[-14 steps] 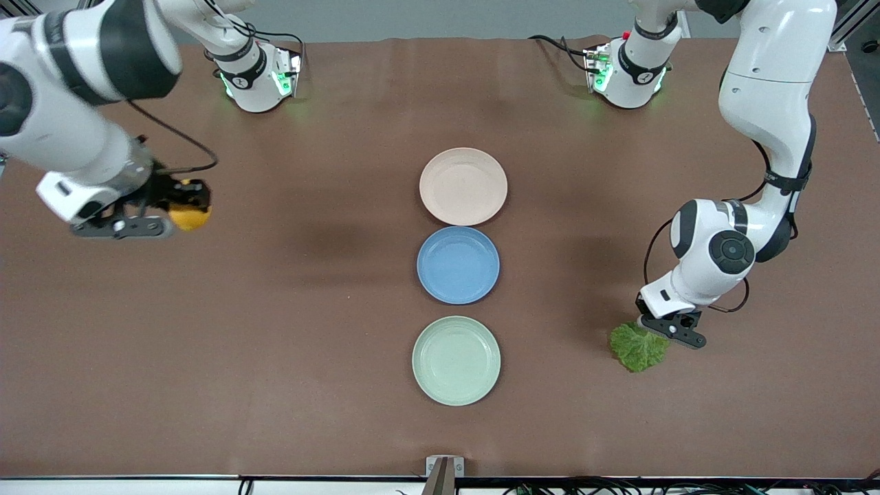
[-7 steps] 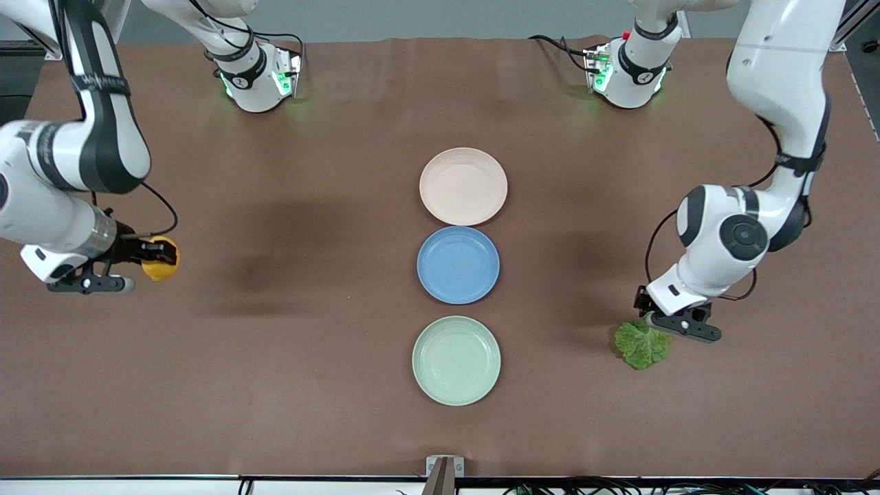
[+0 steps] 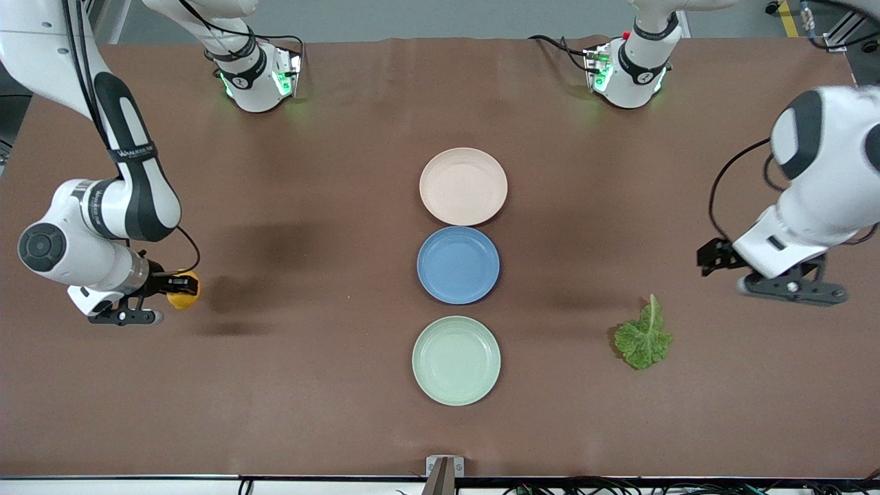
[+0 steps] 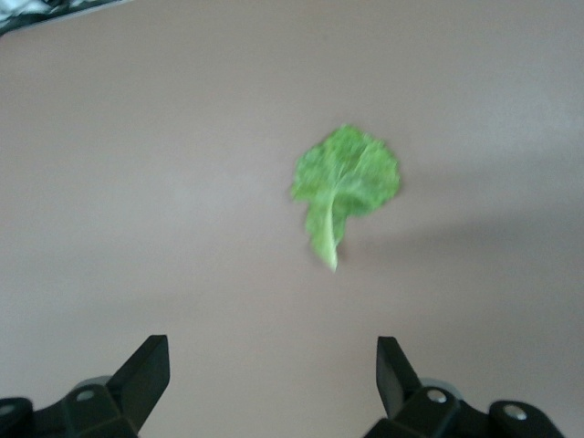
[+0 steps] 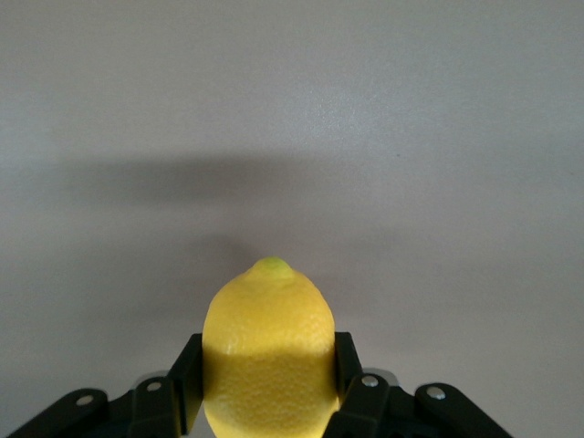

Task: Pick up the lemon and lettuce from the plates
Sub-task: 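Lower the lemon onto the table while the left gripper releases the lettuce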

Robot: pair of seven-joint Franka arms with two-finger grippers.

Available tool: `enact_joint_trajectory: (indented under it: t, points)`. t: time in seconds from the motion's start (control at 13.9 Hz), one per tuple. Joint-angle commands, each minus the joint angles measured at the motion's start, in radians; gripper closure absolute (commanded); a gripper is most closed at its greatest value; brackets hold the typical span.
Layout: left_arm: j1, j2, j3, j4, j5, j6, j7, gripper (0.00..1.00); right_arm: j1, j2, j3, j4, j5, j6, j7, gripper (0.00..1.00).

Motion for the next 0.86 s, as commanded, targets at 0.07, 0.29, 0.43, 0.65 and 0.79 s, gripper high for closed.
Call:
enact_joint_trajectory:
  t: [0.07, 0.29, 0.43, 0.65, 0.79]
  points:
    - [0.023, -0.031, -0.004, 0.163, -0.045, -0.232, 0.011, 0.0, -0.04, 0.111, 0.024, 0.079, 0.008, 0.031, -0.008, 0.86]
    - [0.024, -0.114, -0.011, 0.151, -0.059, -0.31, 0.009, 0.0, -0.042, 0.145, 0.026, 0.081, 0.02, 0.065, -0.006, 0.84]
    - [0.02, -0.164, -0.016, 0.114, -0.102, -0.344, -0.02, 0.0, -0.039, 0.15, 0.026, 0.081, 0.044, 0.071, -0.006, 0.72]
    - [0.018, -0.269, -0.016, 0.018, -0.103, -0.352, -0.02, 0.0, -0.028, 0.13, 0.026, 0.077, 0.045, 0.045, 0.006, 0.0]
    - [0.026, -0.298, -0.039, -0.008, -0.105, -0.352, -0.035, 0.0, -0.026, 0.063, 0.026, 0.079, 0.045, -0.033, 0.009, 0.0]
